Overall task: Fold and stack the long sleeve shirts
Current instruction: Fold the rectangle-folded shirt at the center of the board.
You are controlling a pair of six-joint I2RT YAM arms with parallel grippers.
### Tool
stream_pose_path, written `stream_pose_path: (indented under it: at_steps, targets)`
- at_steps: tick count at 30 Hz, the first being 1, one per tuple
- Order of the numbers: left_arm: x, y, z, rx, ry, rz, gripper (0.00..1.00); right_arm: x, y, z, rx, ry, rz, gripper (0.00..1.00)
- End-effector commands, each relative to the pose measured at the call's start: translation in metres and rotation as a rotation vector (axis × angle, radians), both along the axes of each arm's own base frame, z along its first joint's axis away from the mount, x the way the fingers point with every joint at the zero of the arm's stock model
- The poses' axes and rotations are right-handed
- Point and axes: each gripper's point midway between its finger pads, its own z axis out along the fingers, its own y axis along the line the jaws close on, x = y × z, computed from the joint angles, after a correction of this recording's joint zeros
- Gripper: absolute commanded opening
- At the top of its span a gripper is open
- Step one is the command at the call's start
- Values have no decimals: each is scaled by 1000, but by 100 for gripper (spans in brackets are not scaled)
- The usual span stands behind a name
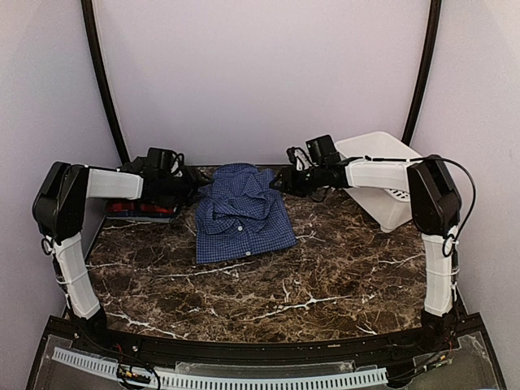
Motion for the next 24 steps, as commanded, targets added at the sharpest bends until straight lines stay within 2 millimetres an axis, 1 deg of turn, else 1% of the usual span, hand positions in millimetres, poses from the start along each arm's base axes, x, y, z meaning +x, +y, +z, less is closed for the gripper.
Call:
stream_pose_path:
  at_steps: [1, 2, 4, 5, 6, 7, 9, 10, 11, 12, 13, 14, 15, 16, 17, 18, 19, 20, 21, 22, 23, 24]
  targets:
    - [15, 5, 36, 42, -102, -35, 66, -15, -16, 14, -61, -73, 5, 50]
    - [15, 6, 38, 69, -120, -43, 68, -20, -20, 10, -80, -73, 7, 50]
    - [11, 10, 46, 104, -135, -53, 71, -32, -29, -2, -127, -74, 13, 50]
    - [7, 14, 50, 125, -136, -47, 71, -39, -33, -6, -144, -76, 17, 50]
    - [2, 17, 50, 150, -135, -53, 73, -45, -36, -11, -161, -75, 23, 49]
    - [-4, 21, 53, 167, -140, -45, 73, -51, -38, -15, -173, -79, 33, 49]
    - [-19, 28, 53, 194, -132, -43, 74, -62, -41, -25, -199, -79, 57, 47]
    - [-27, 30, 60, 198, -142, -44, 73, -67, -41, -29, -208, -79, 72, 46]
    - [-38, 33, 49, 212, -113, -43, 73, -71, -40, -33, -218, -80, 86, 45]
    - [-47, 33, 55, 214, -121, -46, 71, -75, -39, -38, -232, -79, 98, 44]
    - [-59, 36, 40, 234, -87, -44, 70, -77, -39, -43, -245, -75, 107, 43]
    - [-69, 35, 45, 239, -97, -47, 68, -79, -39, -48, -258, -71, 111, 42]
    - [-81, 39, 29, 260, -61, -42, 65, -80, -39, -51, -266, -65, 114, 42]
    - [-97, 38, 22, 270, -44, -54, 63, -80, -39, -55, -272, -63, 116, 42]
    - [-102, 40, 18, 282, -35, -46, 60, -80, -40, -57, -277, -60, 117, 41]
    - [-116, 39, 8, 296, -11, -58, 59, -81, -40, -61, -283, -58, 119, 41]
    - [-122, 41, 3, 313, 1, -48, 57, -80, -41, -63, -291, -57, 117, 41]
    - [-133, 40, -6, 326, 19, -59, 56, -80, -41, -65, -295, -56, 122, 40]
    - [-137, 38, -9, 320, 27, -58, 53, -80, -41, -67, -297, -52, 126, 40]
    - [-146, 37, -19, 323, 48, -71, 51, -81, -40, -70, -299, -49, 131, 40]
    - [-150, 32, -24, 319, 55, -80, 49, -82, -40, -72, -303, -45, 132, 39]
    - [-154, 32, -32, 325, 73, -84, 48, -83, -40, -76, -312, -40, 133, 39]
